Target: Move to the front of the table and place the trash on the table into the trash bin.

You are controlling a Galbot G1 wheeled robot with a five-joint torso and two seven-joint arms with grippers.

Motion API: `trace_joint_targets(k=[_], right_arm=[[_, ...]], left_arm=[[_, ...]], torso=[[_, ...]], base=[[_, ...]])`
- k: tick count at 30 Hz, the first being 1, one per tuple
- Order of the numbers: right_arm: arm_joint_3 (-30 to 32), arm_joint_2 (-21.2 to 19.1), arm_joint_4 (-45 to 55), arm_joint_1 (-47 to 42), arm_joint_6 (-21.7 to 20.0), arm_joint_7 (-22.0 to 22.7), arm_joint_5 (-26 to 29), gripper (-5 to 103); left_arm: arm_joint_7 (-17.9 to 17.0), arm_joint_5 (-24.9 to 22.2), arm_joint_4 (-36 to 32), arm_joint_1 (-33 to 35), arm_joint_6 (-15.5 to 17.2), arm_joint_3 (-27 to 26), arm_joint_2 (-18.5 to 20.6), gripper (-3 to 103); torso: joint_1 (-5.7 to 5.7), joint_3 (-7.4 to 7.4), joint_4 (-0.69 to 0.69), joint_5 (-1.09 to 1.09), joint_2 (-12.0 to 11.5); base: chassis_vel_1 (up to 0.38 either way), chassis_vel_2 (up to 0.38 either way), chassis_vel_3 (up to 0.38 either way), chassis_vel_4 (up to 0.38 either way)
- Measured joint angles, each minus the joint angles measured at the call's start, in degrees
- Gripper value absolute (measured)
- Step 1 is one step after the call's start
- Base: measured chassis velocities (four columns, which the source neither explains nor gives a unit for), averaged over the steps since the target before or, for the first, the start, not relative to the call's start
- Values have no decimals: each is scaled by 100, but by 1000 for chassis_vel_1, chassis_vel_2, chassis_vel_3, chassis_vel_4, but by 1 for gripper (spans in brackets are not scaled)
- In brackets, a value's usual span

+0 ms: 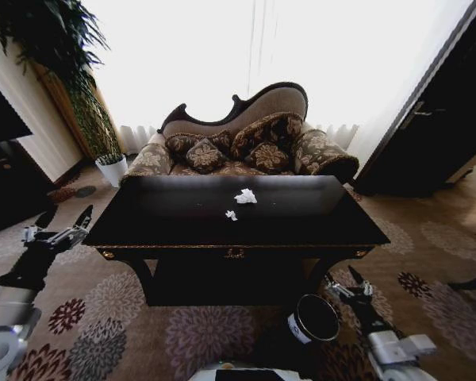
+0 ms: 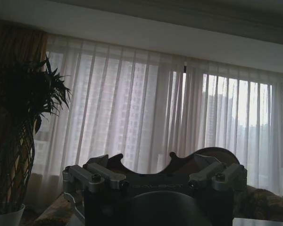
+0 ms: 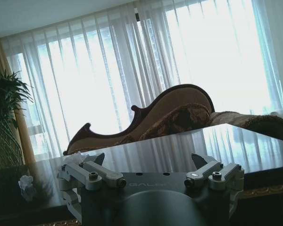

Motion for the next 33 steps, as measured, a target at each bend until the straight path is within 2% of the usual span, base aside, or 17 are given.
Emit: trace_joint_targets(k=[3,6,10,13,19,27,28,31,33], right_arm=[[259,-326,230,209,-388,92,442,100],[288,-546,313,335,-583,168,643,100],[-11,-1122,493,795,-955,588,911,100],[-220,-1350,509,1066,-993,769,896,100],[-647,-1911,414,1696,-878,1113,399,100],[-1089,-2303,241,2319,-1008,1173,-430,100],[-1306,-2465,118,2524,-1104,1197,-691,100],[-1583,-2683,-69,2762,-1184,1258,-876,100],[-2035,-3028,-376,3163,-1252,1376,-895,100]], left_arm=[[-2,4,-50,71,-3,-63,-55,100],[-2,26,-70,106,-6,-91,-95,100],[-6,107,-179,244,-24,-130,-245,100],[-6,128,-257,316,-28,-144,-314,100],[-3,201,-333,392,-31,-75,-348,100],[12,211,-343,514,-57,-125,-290,100],[24,209,-366,578,-66,-172,-295,100],[36,209,-384,632,-74,-204,-318,100],[48,243,-403,674,-80,-208,-358,100]], torso=[[0,0,-1,0,0],[0,0,-1,0,0],[0,0,-1,0,0],[0,0,0,1,0],[0,1,-2,0,0],[0,1,-1,-1,0],[0,1,-2,1,0],[0,1,-1,-1,0],[0,1,0,2,0]], base=[[0,0,0,0],[0,0,0,0],[0,0,0,0],[0,0,0,0],[0,0,0,0],[0,0,0,0],[0,0,0,0],[0,0,0,0],[0,0,0,0]])
